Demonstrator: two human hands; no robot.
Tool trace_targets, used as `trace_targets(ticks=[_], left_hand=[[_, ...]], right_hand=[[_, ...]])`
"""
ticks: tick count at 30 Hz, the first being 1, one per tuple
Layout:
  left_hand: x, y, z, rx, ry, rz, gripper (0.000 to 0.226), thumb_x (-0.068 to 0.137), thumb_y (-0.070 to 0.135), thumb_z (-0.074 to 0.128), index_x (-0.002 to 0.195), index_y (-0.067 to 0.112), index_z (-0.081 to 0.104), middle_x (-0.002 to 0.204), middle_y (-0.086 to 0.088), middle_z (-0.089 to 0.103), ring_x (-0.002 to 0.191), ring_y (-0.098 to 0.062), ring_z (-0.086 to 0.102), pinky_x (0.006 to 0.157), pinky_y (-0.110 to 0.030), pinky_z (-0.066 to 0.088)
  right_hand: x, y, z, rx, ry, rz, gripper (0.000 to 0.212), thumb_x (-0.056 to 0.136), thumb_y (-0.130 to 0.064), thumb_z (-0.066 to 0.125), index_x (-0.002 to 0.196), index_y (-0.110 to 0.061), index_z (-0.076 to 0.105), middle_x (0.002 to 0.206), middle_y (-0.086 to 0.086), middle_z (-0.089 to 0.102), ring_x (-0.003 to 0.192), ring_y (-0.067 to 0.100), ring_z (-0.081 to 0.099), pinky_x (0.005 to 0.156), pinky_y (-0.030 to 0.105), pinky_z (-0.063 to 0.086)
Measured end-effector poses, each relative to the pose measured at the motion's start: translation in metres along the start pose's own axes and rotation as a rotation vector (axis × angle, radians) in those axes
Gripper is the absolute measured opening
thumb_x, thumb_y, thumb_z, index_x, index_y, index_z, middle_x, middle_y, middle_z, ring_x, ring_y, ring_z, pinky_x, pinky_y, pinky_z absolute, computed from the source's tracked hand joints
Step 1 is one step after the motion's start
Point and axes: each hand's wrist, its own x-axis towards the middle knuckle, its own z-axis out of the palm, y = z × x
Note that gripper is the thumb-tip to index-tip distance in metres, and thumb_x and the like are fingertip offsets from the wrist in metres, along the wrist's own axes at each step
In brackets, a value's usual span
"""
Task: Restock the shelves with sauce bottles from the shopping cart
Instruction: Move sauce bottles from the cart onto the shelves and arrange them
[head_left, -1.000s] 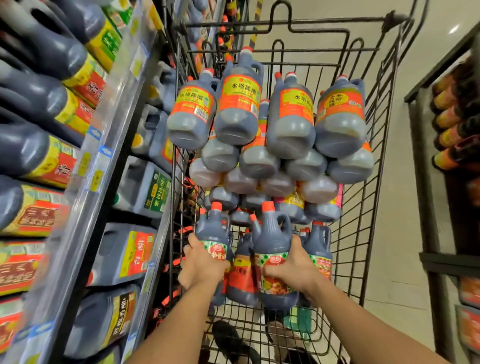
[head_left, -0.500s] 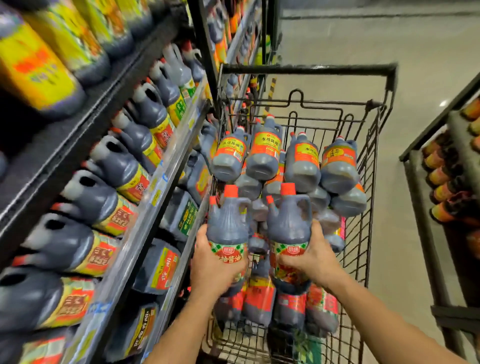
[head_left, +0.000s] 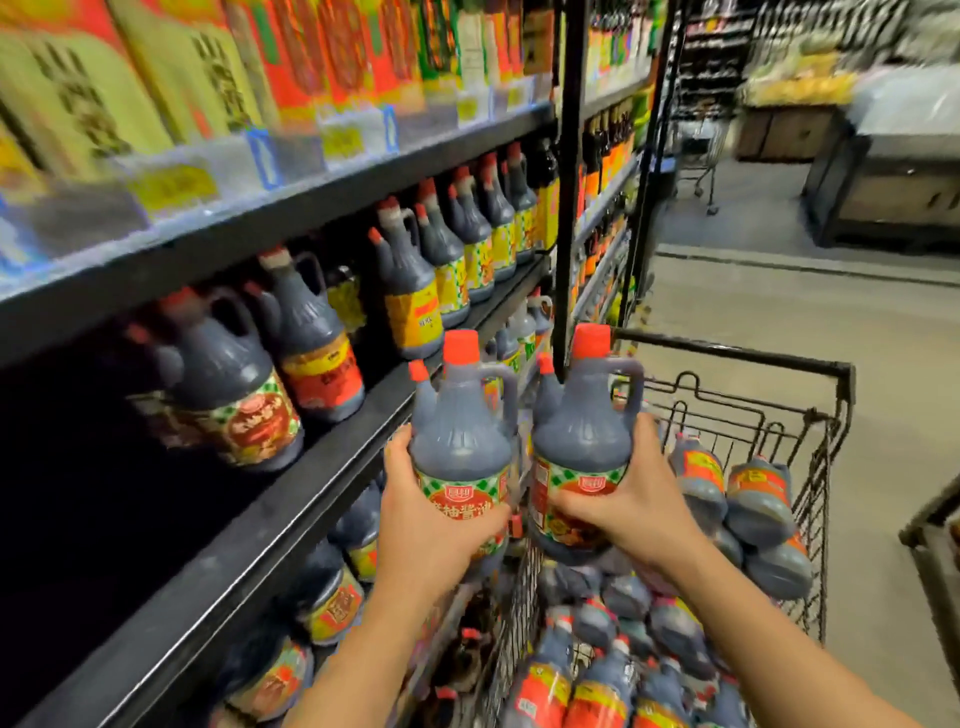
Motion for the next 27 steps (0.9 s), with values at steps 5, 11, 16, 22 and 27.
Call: trace_targets(ticks=[5,11,16,22,27], left_hand=[[0.000,0.028,-0.063,0.006,0.131,0.064,0.093,0.048,0.032,0.092,0.117,0.059,0.035,0.107,0.038,0.059,0.087,0.011,0.064,0.061,-0.006,0.047],[-0.013,0.030,-0.135,0.073,0.303,0.037,0.091,0.050,0.029,0.093,0.120,0.047,0.037,0.108,0.030,0.061,0.091,0.007,0.065,0.064,-0.011,0.050],[-0.026,0.014,-0.192,0.168,0.427,-0.105,0.107,0.037,0.047,0.090,0.128,0.022,0.040,0.103,0.009,0.069,0.084,0.005,0.066,0.061,-0.015,0.052],[-0.041,-0.002,-0.243,0.218,0.629,-0.258,0.120,0.035,0.047,0.085,0.137,0.045,0.021,0.106,0.003,0.067,0.090,-0.014,0.067,0.077,-0.030,0.050],[-0.042,-0.016,-0.277,0.218,0.661,-0.284,0.123,0.029,0.043,0.087,0.135,0.047,0.024,0.119,0.005,0.063,0.099,-0.012,0.064,0.089,-0.035,0.052]], right_hand=[[0.009,-0.059,0.050,0.067,-0.096,-0.145,0.079,0.052,-0.034,0.087,0.115,-0.036,0.040,0.106,-0.029,0.060,0.097,-0.006,0.062,0.075,0.010,0.048],[0.004,-0.100,0.115,0.139,-0.240,-0.224,0.075,0.056,-0.028,0.087,0.110,-0.044,0.038,0.102,-0.021,0.063,0.092,-0.003,0.064,0.069,0.013,0.050],[-0.006,-0.118,0.172,0.173,-0.373,-0.245,0.077,0.057,-0.023,0.086,0.111,-0.048,0.037,0.100,-0.020,0.065,0.084,0.002,0.068,0.066,0.026,0.057],[-0.018,-0.129,0.236,0.216,-0.482,-0.254,0.084,0.057,-0.017,0.085,0.124,-0.033,0.036,0.097,-0.013,0.063,0.086,0.009,0.067,0.070,0.036,0.058],[-0.021,-0.135,0.277,0.229,-0.578,-0.196,0.069,0.058,-0.022,0.087,0.107,-0.027,0.039,0.103,-0.001,0.062,0.088,0.007,0.066,0.067,0.028,0.058]])
